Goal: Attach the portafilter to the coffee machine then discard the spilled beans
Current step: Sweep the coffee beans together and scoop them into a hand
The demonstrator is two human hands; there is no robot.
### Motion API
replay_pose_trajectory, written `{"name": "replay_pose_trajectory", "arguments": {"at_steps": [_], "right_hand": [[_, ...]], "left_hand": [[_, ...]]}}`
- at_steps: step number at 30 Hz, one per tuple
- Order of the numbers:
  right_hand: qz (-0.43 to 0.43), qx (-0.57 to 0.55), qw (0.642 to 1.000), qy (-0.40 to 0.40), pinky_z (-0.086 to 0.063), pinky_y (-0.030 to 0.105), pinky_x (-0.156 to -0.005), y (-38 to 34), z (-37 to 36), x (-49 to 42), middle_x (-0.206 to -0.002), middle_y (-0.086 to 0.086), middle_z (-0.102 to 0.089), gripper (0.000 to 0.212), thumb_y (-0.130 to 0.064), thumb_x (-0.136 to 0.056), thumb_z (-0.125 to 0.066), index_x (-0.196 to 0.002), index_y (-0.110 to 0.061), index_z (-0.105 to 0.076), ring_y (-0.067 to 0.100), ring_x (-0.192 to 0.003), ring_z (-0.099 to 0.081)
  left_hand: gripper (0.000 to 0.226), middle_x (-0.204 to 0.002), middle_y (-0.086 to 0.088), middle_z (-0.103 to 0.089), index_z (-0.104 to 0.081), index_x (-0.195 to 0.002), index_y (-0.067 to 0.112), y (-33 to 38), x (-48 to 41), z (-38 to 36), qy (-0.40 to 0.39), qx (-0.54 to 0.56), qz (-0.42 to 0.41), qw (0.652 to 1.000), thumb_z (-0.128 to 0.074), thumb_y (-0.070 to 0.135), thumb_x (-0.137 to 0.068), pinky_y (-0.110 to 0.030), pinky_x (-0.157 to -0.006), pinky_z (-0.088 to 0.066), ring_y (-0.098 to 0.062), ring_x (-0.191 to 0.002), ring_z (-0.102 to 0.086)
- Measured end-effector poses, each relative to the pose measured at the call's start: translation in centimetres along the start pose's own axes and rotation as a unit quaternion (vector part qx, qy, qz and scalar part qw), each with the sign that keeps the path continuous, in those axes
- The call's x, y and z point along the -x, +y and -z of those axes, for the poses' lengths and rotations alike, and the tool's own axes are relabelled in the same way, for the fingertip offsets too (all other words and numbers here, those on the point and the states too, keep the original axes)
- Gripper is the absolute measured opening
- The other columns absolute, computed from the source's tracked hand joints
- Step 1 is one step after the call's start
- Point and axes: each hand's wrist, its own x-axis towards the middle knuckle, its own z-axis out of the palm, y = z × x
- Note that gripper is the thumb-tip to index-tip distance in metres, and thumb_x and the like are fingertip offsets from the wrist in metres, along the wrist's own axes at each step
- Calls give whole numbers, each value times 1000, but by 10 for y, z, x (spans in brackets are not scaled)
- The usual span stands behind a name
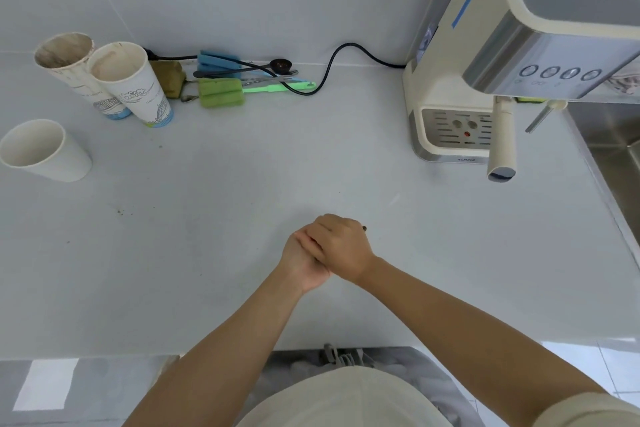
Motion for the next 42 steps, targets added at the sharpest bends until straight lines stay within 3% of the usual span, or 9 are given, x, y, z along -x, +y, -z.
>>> {"name": "replay_pose_trajectory", "arguments": {"at_steps": [5,9,11,15,20,25,27,35,42], "right_hand": [[-8,-10,1000,17,-31,21,-32,-12,2,7,-38,4,-48,32,-6,-77,-47,-45,-7,-50,18,-33,-41],[-13,-7,1000,24,-34,22,-34,-17,9,9,-42,4,-53,32,-10,-80,-48,-49,-7,-56,18,-37,-46],[-24,1,999,22,-37,24,-34,-13,16,8,-46,4,-56,31,-12,-81,-47,-53,-7,-58,19,-40,-50],[-101,63,993,-26,-46,25,-37,18,29,9,-68,10,-67,27,-21,-81,-47,-75,-2,-65,26,-58,-63],[-255,98,939,-209,-49,36,-68,53,28,29,-122,13,-52,40,-28,-90,-51,-121,-3,-49,29,-109,-51],[-155,156,963,-153,-48,30,-43,53,5,40,-75,16,-62,27,-23,-73,-73,-81,1,-62,33,-64,-60],[-119,201,965,-116,-40,22,-36,55,-5,35,-60,10,-59,24,-24,-76,-62,-65,-2,-59,26,-50,-56],[-36,240,970,-20,-24,17,-31,73,-23,31,-39,1,-44,56,-20,-96,-27,-44,-11,-45,16,-33,-42],[-29,236,971,15,-19,13,-33,78,-25,32,-32,-2,-39,59,-24,-96,-29,-38,-15,-40,14,-27,-36]], "left_hand": [[49,-42,-11,-59,-68,-55,2,-1,8,3,-22,25,-24,999,-26,1,-80,-15,-35,-46,-13,-38,-61],[55,-38,-3,-59,-59,-62,10,0,3,16,20,-17,-27,999,-17,7,-98,-16,-36,-47,-11,-35,-59],[53,-46,-6,-64,-65,-59,2,2,4,22,38,-21,-4,999,-27,8,-95,-19,-43,-53,-14,-43,-64],[41,-95,-22,-68,-58,-103,-9,9,12,26,41,-41,11,998,-29,19,-97,-38,-86,-48,-30,-96,-61],[44,-114,-18,-60,-60,-95,-7,13,15,37,38,-37,26,998,-26,21,-98,-38,-92,-40,-31,-110,-52],[45,-114,-18,-59,-59,-99,-9,13,21,41,30,-34,41,998,-26,21,-98,-39,-94,-40,-32,-112,-51],[45,-114,-19,-60,-59,-99,-9,15,21,43,31,-36,45,998,-26,21,-98,-39,-94,-39,-32,-109,-53],[45,-93,-21,-68,-62,-95,-7,16,23,44,37,-35,52,997,-27,22,-97,-39,-86,-44,-30,-93,-61],[44,-78,-19,-74,-63,-92,-7,5,17,37,35,-41,68,996,-28,21,-96,-37,-87,-47,-29,-90,-63]]}}
